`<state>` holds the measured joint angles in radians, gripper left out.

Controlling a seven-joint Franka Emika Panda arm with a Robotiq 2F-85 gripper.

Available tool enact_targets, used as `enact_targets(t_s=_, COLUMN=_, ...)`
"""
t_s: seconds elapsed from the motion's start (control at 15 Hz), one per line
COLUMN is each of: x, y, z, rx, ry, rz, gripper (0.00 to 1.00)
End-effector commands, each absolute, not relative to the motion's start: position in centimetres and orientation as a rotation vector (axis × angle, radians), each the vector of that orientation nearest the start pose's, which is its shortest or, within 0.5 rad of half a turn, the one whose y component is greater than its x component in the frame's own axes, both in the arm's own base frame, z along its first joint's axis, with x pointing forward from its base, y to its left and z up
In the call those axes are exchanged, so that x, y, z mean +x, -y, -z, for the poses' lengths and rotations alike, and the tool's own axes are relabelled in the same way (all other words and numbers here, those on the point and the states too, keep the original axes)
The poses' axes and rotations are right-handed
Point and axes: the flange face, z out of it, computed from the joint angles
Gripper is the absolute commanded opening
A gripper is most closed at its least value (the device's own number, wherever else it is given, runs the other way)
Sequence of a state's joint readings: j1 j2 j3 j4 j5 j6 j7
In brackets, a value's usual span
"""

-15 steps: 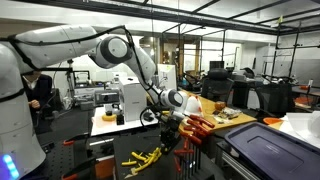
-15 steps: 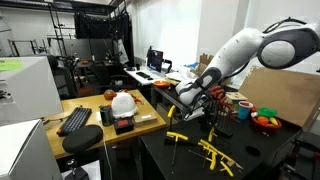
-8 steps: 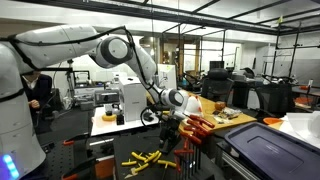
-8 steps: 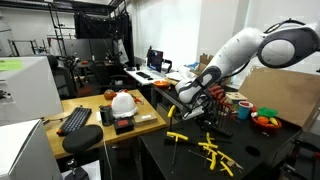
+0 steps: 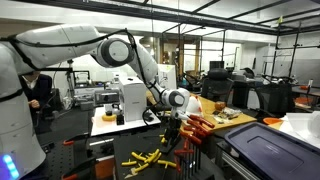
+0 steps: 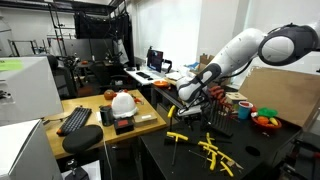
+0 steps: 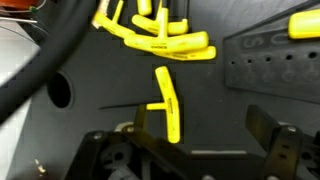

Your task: Pick up the yellow object tool and put it on the table

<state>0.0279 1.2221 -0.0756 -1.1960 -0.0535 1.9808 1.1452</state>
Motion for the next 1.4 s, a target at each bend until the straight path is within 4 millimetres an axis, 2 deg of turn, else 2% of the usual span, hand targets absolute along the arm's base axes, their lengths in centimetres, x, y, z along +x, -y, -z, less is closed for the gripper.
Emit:
enact_targets(t_s=0.0, x=67.9, y=4.8, z=-4.4, rx=-2.896, ry=-1.638, rz=-0.424, gripper=1.0)
enact_targets(t_s=0.27, x=67.5, y=8.1, z=-9.0, rx=-2.891, ry=-1.558, rz=-0.331, gripper=1.0)
enact_targets(t_s=0.47, x=66.5, y=9.2, z=-12.2, rx=-2.884, ry=-1.424, rz=-0.296, gripper=1.0)
enact_targets(t_s=0.67, x=65.4, y=8.5, z=-14.7, rx=-2.89, ry=-1.178, rz=-0.246, gripper=1.0)
enact_targets(t_s=0.93, x=63.7, y=6.1, z=-17.3, rx=-2.879, ry=-0.866, rz=-0.19, gripper=1.0)
enact_targets(t_s=1.33, x=59.8, y=3.4, z=-21.2, rx=-2.858, ry=-0.42, rz=-0.137, gripper=1.0)
